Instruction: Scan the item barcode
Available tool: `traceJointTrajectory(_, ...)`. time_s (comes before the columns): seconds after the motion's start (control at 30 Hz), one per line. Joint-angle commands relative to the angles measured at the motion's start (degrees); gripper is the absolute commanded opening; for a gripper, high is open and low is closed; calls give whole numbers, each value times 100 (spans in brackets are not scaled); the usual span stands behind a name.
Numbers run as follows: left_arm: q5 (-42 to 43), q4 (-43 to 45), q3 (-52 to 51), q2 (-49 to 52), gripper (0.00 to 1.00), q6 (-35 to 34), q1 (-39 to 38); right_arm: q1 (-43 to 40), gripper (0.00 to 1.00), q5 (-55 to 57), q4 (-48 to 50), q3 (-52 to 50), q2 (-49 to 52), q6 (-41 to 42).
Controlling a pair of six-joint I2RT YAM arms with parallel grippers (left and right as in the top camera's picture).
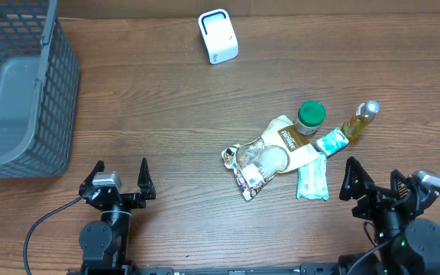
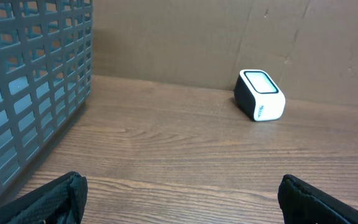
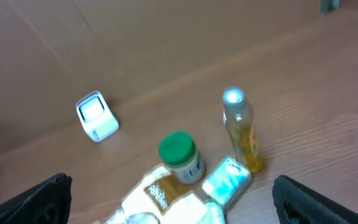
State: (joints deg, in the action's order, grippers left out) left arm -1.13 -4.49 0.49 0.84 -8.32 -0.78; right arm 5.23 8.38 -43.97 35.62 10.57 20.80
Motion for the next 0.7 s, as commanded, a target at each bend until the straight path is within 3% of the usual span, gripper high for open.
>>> traceJointTrajectory(0.0, -37, 15, -22, -52, 99, 151, -33, -59, 100, 57, 682, -487, -468, -28)
traceJointTrajectory(0.17, -35, 15, -22, -52, 99, 151, -33, -59, 100, -46, 2568, -1235, -901, -114)
traceJointTrajectory(0.37, -35, 15, -22, -52, 100, 151, -33, -59, 100, -890, 4948, -2048, -1040, -1279)
traceJointTrajectory(0.53, -35, 15, -22, -52, 100, 151, -33, -59, 100, -1303, 6035, -2691, -1040, -1692)
traceJointTrajectory(0.67, -35, 15, -22, -52, 99, 151, -33, -59, 100, -1381, 6225, -3217, -1040, -1681)
